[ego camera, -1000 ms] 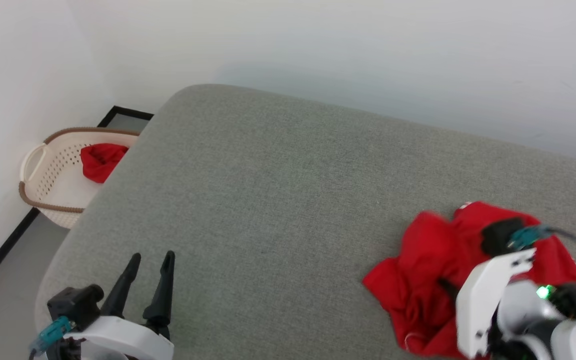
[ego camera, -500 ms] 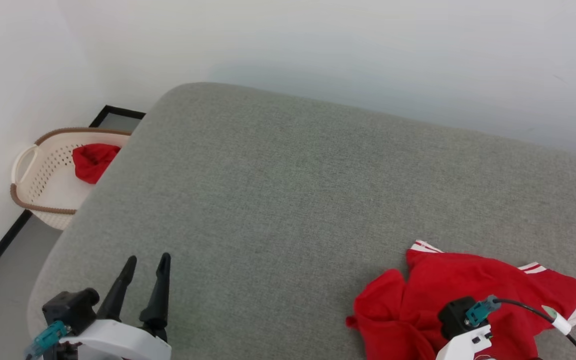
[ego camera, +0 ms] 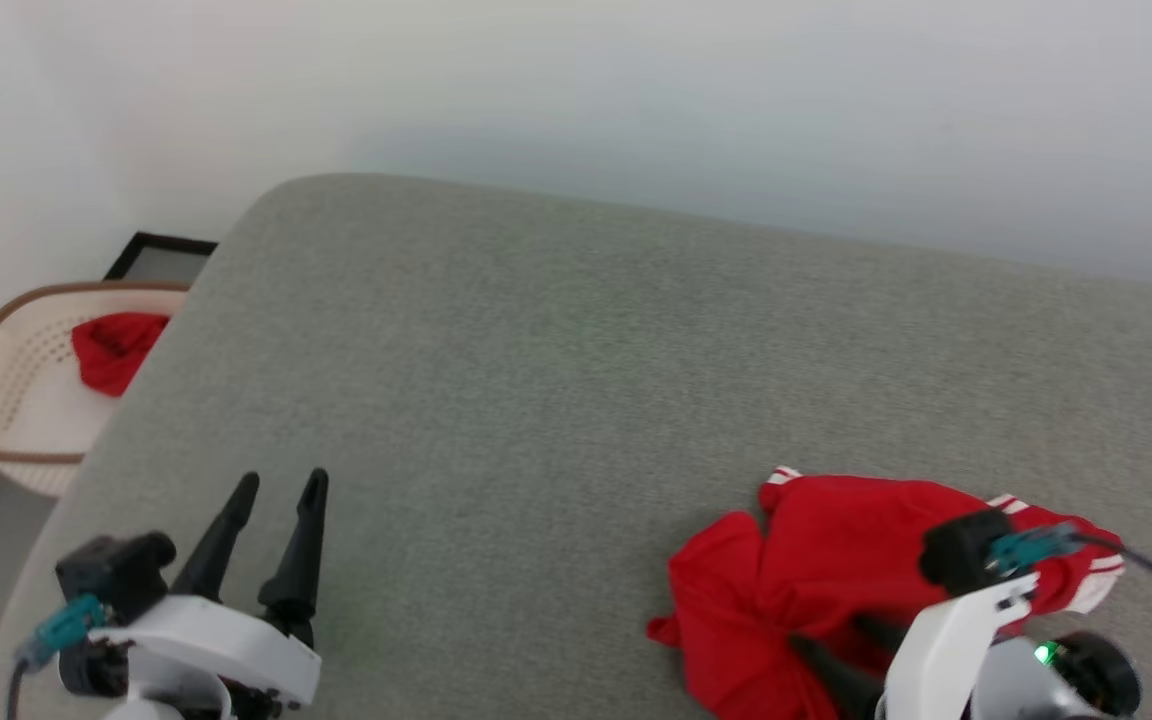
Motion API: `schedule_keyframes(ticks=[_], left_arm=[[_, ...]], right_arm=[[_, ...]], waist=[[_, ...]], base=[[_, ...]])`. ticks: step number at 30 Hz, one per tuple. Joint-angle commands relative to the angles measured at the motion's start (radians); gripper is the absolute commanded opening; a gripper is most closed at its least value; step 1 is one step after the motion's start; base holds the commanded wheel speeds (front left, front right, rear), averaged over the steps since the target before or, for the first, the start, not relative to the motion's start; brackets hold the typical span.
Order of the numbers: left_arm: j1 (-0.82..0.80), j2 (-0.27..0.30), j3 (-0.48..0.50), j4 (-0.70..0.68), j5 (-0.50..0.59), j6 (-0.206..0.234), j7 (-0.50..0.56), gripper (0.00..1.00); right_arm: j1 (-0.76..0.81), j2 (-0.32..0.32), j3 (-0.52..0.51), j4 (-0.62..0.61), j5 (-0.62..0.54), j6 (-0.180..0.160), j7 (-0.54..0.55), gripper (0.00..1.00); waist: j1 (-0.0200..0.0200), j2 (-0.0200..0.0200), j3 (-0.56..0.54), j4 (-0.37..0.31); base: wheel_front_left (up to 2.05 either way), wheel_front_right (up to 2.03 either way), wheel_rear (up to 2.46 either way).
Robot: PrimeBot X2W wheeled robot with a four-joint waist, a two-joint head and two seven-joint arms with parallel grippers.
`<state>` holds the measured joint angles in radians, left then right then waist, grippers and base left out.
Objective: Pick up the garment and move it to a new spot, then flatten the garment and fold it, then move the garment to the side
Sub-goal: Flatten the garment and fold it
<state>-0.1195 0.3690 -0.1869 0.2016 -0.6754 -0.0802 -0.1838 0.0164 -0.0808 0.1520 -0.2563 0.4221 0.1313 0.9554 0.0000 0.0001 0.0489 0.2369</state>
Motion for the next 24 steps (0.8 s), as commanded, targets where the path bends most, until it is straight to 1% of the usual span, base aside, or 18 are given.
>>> schedule_keyframes(ticks=[1,3,7,10,12,14,20,24], left_arm=[[-0.010,0.006,0.003,-0.013,-0.006,0.003,0.012,1.00],[-0.018,0.022,0.005,-0.036,-0.014,0.008,0.041,1.00],[-0.035,0.046,0.007,-0.086,-0.023,0.017,0.096,1.00],[-0.050,0.065,0.004,-0.116,-0.033,0.020,0.145,1.00],[-0.066,0.074,0.000,-0.129,-0.040,0.027,0.182,1.00],[-0.089,0.089,-0.012,-0.145,-0.039,0.022,0.219,1.00],[-0.182,0.101,-0.052,-0.152,-0.075,0.010,0.357,1.00],[-0.264,0.088,-0.090,-0.121,-0.124,0.003,0.480,1.00]], right_arm=[[-0.015,0.004,-0.013,-0.015,0.005,-0.001,-0.021,1.00],[-0.034,-0.003,-0.028,-0.033,-0.007,-0.001,-0.070,1.00],[-0.072,-0.036,-0.065,-0.038,-0.045,-0.001,-0.229,1.00],[-0.092,-0.067,-0.096,-0.014,-0.086,-0.001,-0.363,1.00],[-0.096,-0.076,-0.125,0.005,-0.119,-0.001,-0.443,1.00],[-0.105,-0.090,-0.149,0.020,-0.152,-0.001,-0.525,1.00],[-0.107,-0.079,-0.222,0.077,-0.224,-0.001,-0.701,1.00],[-0.114,-0.063,-0.254,0.103,-0.247,-0.001,-0.785,1.00]], waist=[[0.0000,-0.0001,-0.008,-0.032],[0.0000,-0.0001,-0.014,-0.053],[0.0000,-0.0001,-0.026,-0.092],[0.0000,-0.0001,-0.034,-0.122],[0.0000,-0.0001,-0.035,-0.141],[0.0000,-0.0001,-0.034,-0.159],[0.0000,-0.0001,-0.016,-0.211],[0.0000,-0.0001,0.004,-0.242]], base=[[0.00,0.00,0.00],[0.00,0.00,0.00],[0.00,0.00,0.00],[0.00,0.00,0.00],[0.00,0.00,0.00],[0.00,0.00,0.00],[0.00,0.00,0.00],[0.00,0.00,0.00]])
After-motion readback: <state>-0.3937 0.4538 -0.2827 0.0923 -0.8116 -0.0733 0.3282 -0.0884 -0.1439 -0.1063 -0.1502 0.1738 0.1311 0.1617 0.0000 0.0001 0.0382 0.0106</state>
